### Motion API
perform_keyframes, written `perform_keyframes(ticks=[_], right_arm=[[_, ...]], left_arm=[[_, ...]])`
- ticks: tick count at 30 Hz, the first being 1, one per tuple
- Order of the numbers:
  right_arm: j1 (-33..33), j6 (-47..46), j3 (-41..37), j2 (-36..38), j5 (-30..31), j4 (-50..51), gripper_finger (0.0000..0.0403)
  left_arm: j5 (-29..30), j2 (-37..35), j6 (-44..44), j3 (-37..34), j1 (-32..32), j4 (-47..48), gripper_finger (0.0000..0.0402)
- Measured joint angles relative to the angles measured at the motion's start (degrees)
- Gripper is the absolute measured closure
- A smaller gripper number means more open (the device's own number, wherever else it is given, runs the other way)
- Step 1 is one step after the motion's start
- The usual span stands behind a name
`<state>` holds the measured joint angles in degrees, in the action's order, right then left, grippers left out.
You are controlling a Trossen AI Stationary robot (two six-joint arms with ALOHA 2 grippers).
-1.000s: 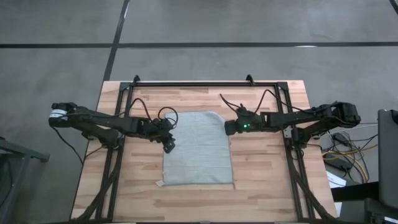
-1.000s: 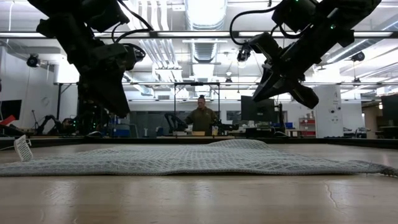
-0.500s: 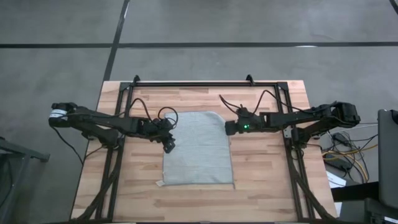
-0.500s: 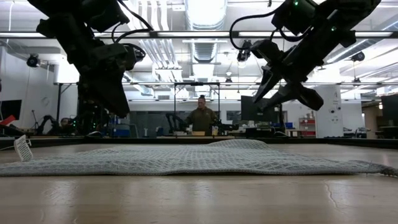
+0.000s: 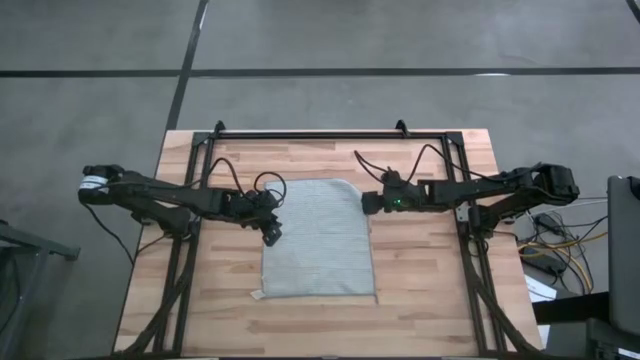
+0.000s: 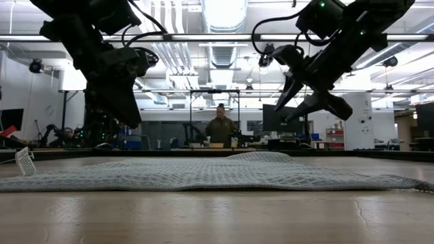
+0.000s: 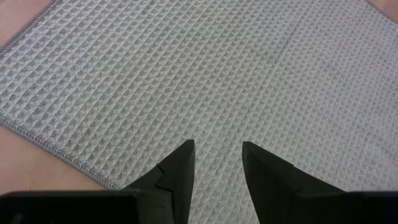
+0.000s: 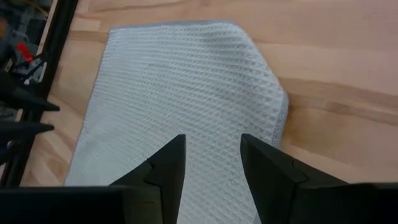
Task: Fold microfiber towels
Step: Fold the microfiber cloth on the table
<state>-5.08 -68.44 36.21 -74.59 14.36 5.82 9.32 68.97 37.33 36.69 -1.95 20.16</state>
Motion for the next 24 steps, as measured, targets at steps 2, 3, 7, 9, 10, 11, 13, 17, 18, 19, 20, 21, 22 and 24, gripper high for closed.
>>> perform_keyframes(ticks=[2, 3, 7, 9, 10, 11, 13, 17, 18, 19, 20, 21, 22, 24], right_arm=[[-0.03, -1.32, 0.0, -0.38, 0.81, 0.02, 0.0252], [-0.17, -2.57, 0.0, -0.51, 0.8, 0.29, 0.0252], [-0.2, -7.45, -0.06, -1.9, 0.77, 0.85, 0.0252], [-0.2, -9.84, -0.24, -2.83, 0.5, 0.86, 0.0252], [-0.2, -10.73, -0.25, -3.23, 0.36, 0.74, 0.0252], [-0.2, -11.1, -0.32, -3.49, 0.32, 0.68, 0.0252], [-0.2, -11.28, -0.45, -3.69, 0.31, 0.68, 0.0252], [-0.32, -11.87, -1.6, -3.89, 0.21, -1.45, 0.0252], [-0.38, -12.79, -2.19, -3.89, 0.12, -2.46, 0.0252], [-0.45, -13.78, -3.03, -3.89, 0.06, -3.76, 0.0252], [-0.57, -14.62, -4.11, -3.87, -0.23, -5.37, 0.0252], [-0.69, -15.44, -5.38, -3.87, -0.71, -7.41, 0.0252], [-0.8, -15.96, -6.74, -3.91, -1.0, -9.77, 0.0252], [-0.95, -16.95, -9.62, -3.91, -1.29, -15.48, 0.0252]], left_arm=[[0.0, 0.0, 0.0, 0.0, 0.01, 0.0, 0.0264], [0.0, 0.0, -0.01, 0.0, 0.01, 0.0, 0.0264], [0.0, 0.02, -0.01, 0.0, 0.01, 0.0, 0.0264], [0.0, 0.02, 0.0, -0.02, 0.0, -0.02, 0.0264], [0.0, 0.02, -0.01, -0.03, 0.01, -0.01, 0.0264], [0.0, 0.02, -0.01, -0.07, 0.0, 0.01, 0.0264], [0.0, 0.02, 0.01, -0.07, 0.01, -0.02, 0.0264], [0.0, 0.02, -0.01, -0.07, 0.01, 0.02, 0.0264], [0.0, 0.02, 0.01, -0.07, 0.01, 0.0, 0.0264], [0.0, 0.02, -0.01, -0.07, 0.01, 0.0, 0.0264], [0.0, 0.02, -0.01, -0.07, 0.0, 0.01, 0.0264], [0.0, 0.02, -0.01, -0.07, 0.0, 0.0, 0.0264], [0.0, 0.02, 0.0, -0.07, 0.01, 0.01, 0.0264], [0.0, 0.02, 0.0, -0.07, -0.01, -0.01, 0.0264]])
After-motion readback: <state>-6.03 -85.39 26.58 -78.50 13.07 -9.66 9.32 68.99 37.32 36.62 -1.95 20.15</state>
